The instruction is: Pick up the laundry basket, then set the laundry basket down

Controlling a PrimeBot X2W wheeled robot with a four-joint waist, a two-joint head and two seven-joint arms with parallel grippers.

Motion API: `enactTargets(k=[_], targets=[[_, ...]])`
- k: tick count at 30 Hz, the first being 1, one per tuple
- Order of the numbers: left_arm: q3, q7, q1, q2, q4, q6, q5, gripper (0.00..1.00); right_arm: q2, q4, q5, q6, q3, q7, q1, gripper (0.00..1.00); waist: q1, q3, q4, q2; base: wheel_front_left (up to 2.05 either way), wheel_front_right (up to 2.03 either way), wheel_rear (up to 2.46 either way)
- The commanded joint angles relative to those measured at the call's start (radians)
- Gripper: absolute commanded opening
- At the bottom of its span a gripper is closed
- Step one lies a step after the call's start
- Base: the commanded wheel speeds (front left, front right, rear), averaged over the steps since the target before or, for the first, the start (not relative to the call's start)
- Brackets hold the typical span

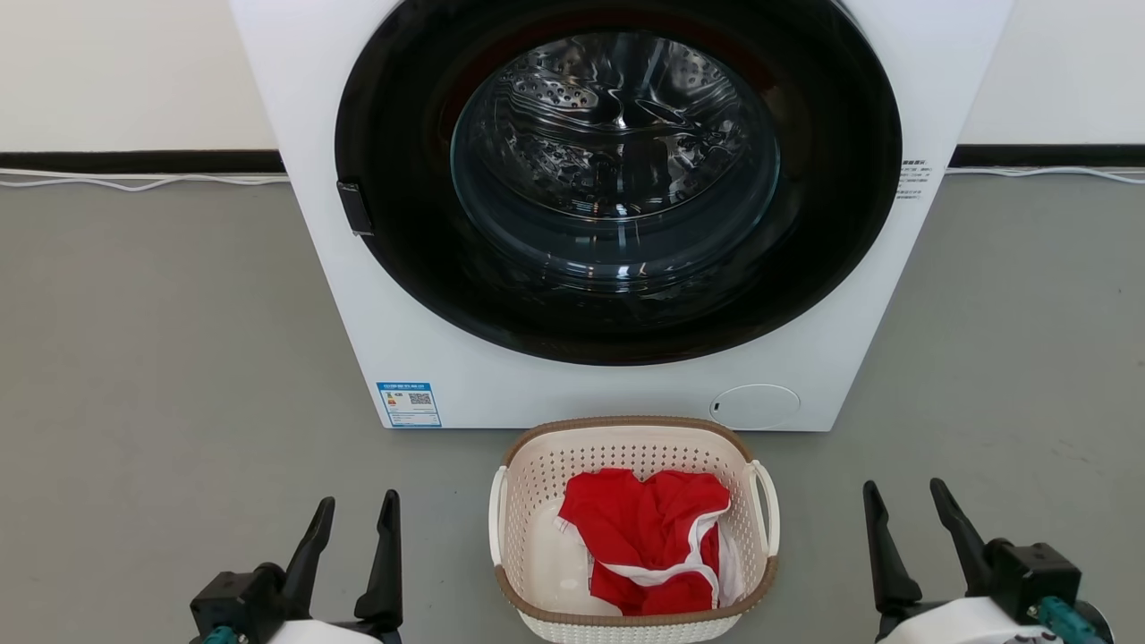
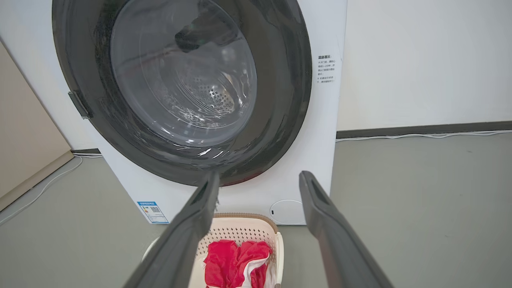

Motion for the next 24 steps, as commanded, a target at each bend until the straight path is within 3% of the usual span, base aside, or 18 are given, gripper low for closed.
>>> enactTargets(k=[1, 9, 24], targets=[[0.024, -0.017, -0.021, 0.008, -0.032, 0.007, 0.032, 1.00, -0.011, -0.021, -0.038, 0.007, 0.023, -0.021, -0.016, 1.00, 0.0000, 0.000, 0.000, 0.0000, 0.00, 0.00, 0.00], [0.018, -0.040, -0.018, 0.009, -0.034, 0.009, 0.119, 1.00, -0.011, -0.018, -0.133, 0.007, 0.027, -0.044, -0.012, 1.00, 0.0000, 0.001, 0.001, 0.0000, 0.00, 0.00, 0.00], [0.018, -0.040, -0.021, 0.009, -0.018, 0.006, 0.107, 1.00, -0.011, -0.018, -0.127, 0.007, 0.026, -0.044, -0.013, 1.00, 0.0000, 0.008, 0.000, 0.0000, 0.00, 0.00, 0.00]])
